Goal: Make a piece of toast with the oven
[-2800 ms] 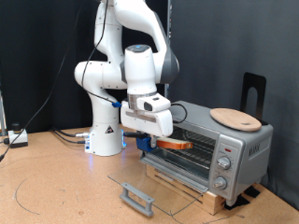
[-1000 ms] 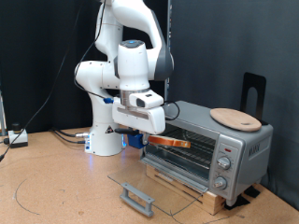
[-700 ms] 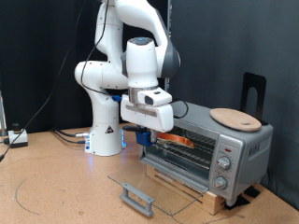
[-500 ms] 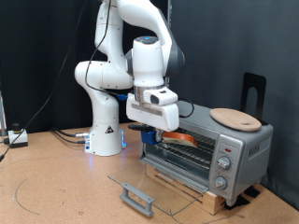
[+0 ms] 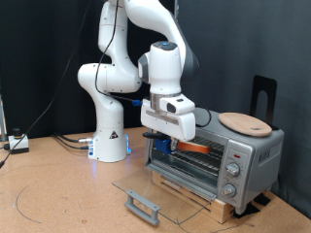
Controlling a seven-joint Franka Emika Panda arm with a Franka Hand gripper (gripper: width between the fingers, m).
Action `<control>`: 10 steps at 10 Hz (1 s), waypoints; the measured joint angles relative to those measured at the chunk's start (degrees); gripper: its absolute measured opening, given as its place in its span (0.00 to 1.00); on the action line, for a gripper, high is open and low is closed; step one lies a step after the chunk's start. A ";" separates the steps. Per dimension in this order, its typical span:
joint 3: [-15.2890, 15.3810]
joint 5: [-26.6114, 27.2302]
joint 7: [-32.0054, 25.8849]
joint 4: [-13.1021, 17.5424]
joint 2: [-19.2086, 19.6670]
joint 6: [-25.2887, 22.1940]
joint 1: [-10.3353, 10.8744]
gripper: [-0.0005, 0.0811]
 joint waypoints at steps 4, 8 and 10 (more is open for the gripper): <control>0.64 -0.79 0.24 -0.27 0.94 2.13 -0.56 0.49; 0.57 -9.52 0.29 -0.68 2.89 9.25 -6.37 0.49; 0.23 -11.75 0.19 0.07 4.79 10.03 -9.30 0.49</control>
